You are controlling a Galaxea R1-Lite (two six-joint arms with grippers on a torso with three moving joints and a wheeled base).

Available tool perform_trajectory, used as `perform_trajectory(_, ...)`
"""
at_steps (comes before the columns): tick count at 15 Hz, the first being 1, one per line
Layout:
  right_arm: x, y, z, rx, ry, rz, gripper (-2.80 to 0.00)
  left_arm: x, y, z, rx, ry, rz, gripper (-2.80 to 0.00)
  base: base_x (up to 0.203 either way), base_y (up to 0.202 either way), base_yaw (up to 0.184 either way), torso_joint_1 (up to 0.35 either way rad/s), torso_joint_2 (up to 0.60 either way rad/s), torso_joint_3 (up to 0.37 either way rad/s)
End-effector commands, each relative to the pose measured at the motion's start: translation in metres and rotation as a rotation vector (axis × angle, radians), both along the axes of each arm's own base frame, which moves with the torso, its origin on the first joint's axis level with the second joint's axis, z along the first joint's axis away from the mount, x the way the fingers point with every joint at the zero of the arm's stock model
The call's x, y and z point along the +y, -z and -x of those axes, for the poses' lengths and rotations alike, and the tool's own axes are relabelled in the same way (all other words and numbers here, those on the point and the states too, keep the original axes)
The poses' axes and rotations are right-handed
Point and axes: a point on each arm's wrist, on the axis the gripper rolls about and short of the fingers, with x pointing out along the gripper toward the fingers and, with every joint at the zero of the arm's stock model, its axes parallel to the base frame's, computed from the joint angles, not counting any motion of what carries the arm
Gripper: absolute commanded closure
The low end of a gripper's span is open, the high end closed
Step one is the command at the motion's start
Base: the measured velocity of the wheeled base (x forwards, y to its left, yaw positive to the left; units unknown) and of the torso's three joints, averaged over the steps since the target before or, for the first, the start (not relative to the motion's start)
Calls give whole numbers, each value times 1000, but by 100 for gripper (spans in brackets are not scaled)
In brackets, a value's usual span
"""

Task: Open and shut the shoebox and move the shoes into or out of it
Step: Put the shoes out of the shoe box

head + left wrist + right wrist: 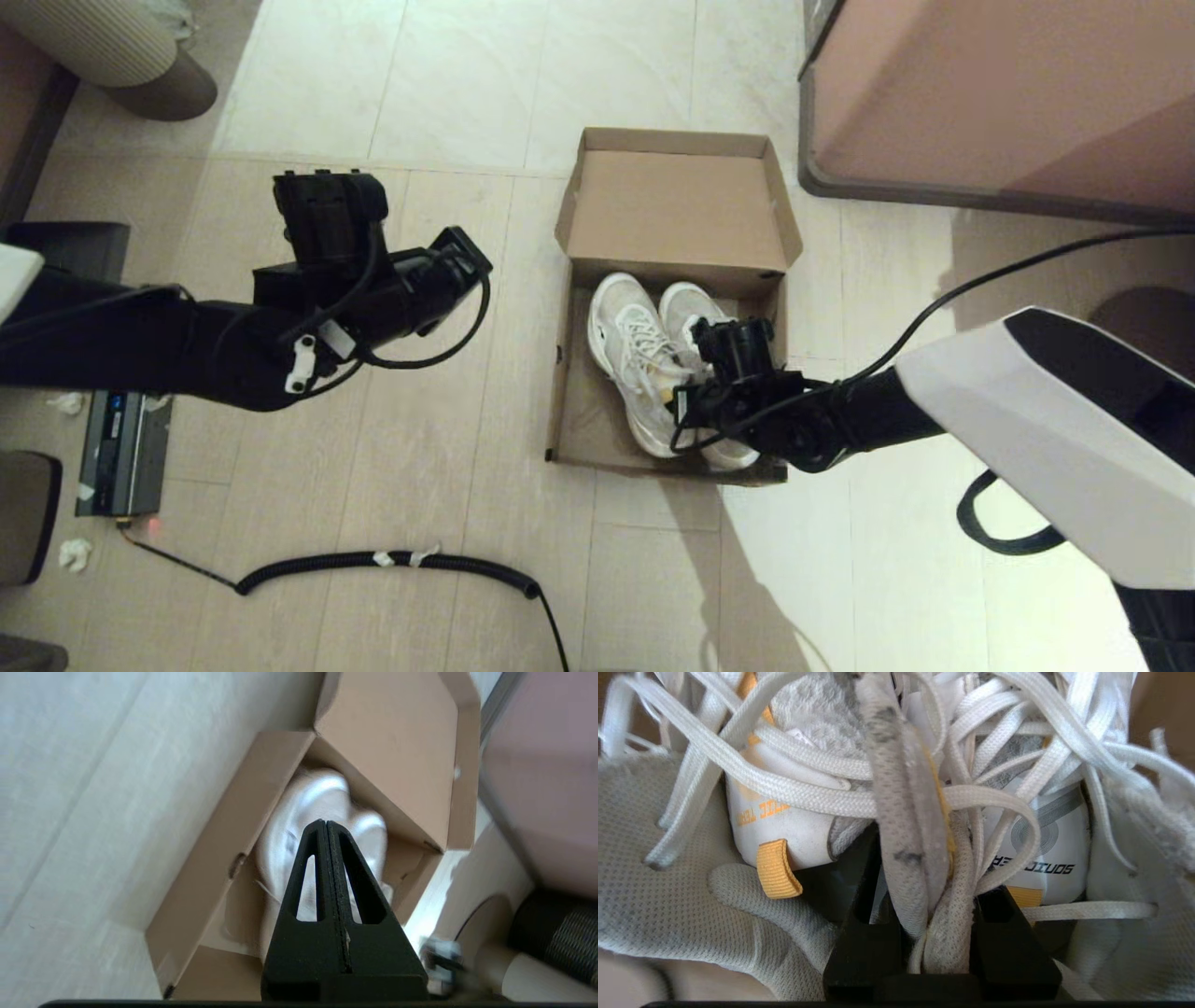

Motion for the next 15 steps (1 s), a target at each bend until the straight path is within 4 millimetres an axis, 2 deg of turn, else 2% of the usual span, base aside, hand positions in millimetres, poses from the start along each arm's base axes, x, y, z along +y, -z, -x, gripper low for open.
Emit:
perform_trajectory(1,-8,-61,24,-69,-14,-69,0,8,-11,5,-27,-16,16,0,0,0,0,0,0,0)
perform_trajectory(5,-33,-140,83,-22,-8,-170,0,14,-6,14,-1,-50,4,0,0,0,0,0,0,0)
perform_trajectory(9,-89,-195,131,-51,113,-243,0,32,2,30,24,-92,-4,0,0,0,0,0,0,0)
perform_trajectory(10,-109,-199,134,-47,171,-234,0,39,4,30,16,-110,-6,0,0,0,0,0,0,0)
perform_trajectory(12,-144,-195,126,-34,289,-204,0,50,4,28,7,-142,-6,0,0,0,0,0,0,0)
perform_trajectory(15,-193,-160,87,35,455,-136,0,57,-1,30,-6,-155,0,0,0,0,0,0,0,0)
